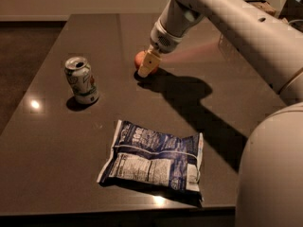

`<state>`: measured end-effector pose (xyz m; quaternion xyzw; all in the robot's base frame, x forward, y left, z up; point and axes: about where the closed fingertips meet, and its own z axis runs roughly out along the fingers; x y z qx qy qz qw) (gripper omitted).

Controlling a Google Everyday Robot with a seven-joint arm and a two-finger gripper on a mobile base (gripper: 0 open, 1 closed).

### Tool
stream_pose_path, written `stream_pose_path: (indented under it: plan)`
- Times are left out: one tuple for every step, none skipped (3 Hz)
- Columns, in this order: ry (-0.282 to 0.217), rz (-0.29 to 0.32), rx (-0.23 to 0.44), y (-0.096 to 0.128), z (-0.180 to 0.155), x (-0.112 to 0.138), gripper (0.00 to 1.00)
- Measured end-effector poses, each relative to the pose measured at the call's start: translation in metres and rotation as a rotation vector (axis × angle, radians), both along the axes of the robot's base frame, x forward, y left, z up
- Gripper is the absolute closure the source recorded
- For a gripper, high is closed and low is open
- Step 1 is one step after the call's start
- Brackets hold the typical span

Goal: Move apple near blue chip bag

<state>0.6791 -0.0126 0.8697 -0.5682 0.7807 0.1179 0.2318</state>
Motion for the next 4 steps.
stream_pose_path:
  plan:
    - [-0.018, 0.032, -0.006, -0.011, 0.016, -0.024, 0.78]
    - [-0.022, 0.085, -0.004, -0.023, 0.028, -0.066, 0.99]
    - [0.013, 0.173, 0.0, -0.034, 0.025, -0.127, 1.0]
    - [0.055, 0.231, 0.001, -0.04, 0.013, -0.165, 1.0]
